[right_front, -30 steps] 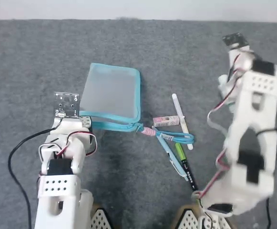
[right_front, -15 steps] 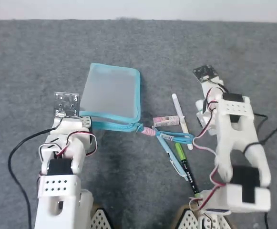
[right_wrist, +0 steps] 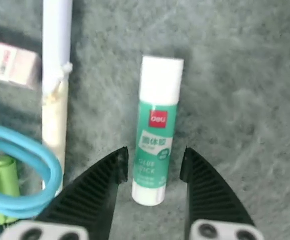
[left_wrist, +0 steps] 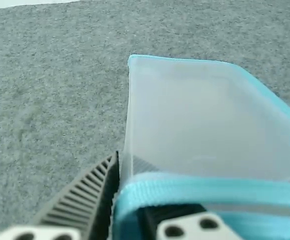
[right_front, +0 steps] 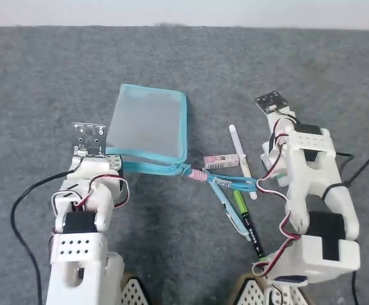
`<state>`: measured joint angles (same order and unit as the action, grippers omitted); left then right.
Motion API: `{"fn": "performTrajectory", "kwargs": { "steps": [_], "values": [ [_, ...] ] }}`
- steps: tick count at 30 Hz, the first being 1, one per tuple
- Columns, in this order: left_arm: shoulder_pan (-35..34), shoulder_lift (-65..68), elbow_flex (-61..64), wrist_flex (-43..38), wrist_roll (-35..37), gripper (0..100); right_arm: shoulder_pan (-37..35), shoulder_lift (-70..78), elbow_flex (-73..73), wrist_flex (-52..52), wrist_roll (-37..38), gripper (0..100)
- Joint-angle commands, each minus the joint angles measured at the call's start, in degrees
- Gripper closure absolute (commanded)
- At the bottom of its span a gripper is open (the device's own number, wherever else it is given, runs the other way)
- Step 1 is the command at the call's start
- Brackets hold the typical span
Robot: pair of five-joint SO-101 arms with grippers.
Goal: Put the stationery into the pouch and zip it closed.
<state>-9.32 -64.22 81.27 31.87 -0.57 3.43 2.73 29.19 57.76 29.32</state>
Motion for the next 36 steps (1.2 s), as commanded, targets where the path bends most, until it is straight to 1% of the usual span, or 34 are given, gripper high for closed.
{"fn": "performTrajectory", "kwargs": {
  "steps": [1,4,9,14,15,17,20,22,23,26,28,30,33,36],
  "values": [
    [-0.2,0.4,-0.8,-1.5,0.5,99,0.9,-0.7,-1.8,0.9,2.6,83.7],
    [-0.2,0.4,-0.7,-1.5,0.5,99,1.0,-0.9,0.7,0.2,2.7,84.3],
    [0.0,0.0,0.0,-1.8,0.5,99,4.2,-0.9,3.2,0.5,2.9,91.8],
    [0.0,0.0,0.0,-1.8,0.5,99,6.8,-0.5,3.4,0.7,3.2,92.7],
    [0.0,0.0,0.0,-1.8,0.5,99,6.8,-0.5,3.4,0.7,3.1,93.5],
    [0.0,0.0,0.0,-1.8,0.5,99,6.8,-1.2,3.1,1.6,2.7,99.3],
    [0.0,0.0,0.1,-1.8,0.8,99,5.6,-4.8,2.6,4.8,2.5,99.2],
    [0.0,0.0,0.1,-1.8,0.9,99,4.0,-9.5,2.6,7.3,0.4,99.1],
    [0.0,0.0,0.1,-1.8,1.7,99,2.9,-12.5,2.7,8.6,-0.9,99.1],
    [-0.3,0.0,0.0,-2.5,7.1,99,-1.5,-22.4,2.7,13.9,-4.0,99.1],
    [0.0,0.0,-0.7,-2.5,7.9,99,-6.0,-29.7,2.7,18.9,-4.8,99.1],
    [0.7,0.3,-0.9,-2.6,8.1,99,-11.6,-36.8,2.7,23.5,-5.1,99.1],
    [5.0,0.4,-0.8,-2.5,7.8,99,-22.1,-45.0,2.7,29.0,-5.1,99.1],
    [9.7,0.4,-0.8,-2.5,7.7,99,-31.8,-47.7,2.5,32.8,-6.4,99.1]
  ]
}}
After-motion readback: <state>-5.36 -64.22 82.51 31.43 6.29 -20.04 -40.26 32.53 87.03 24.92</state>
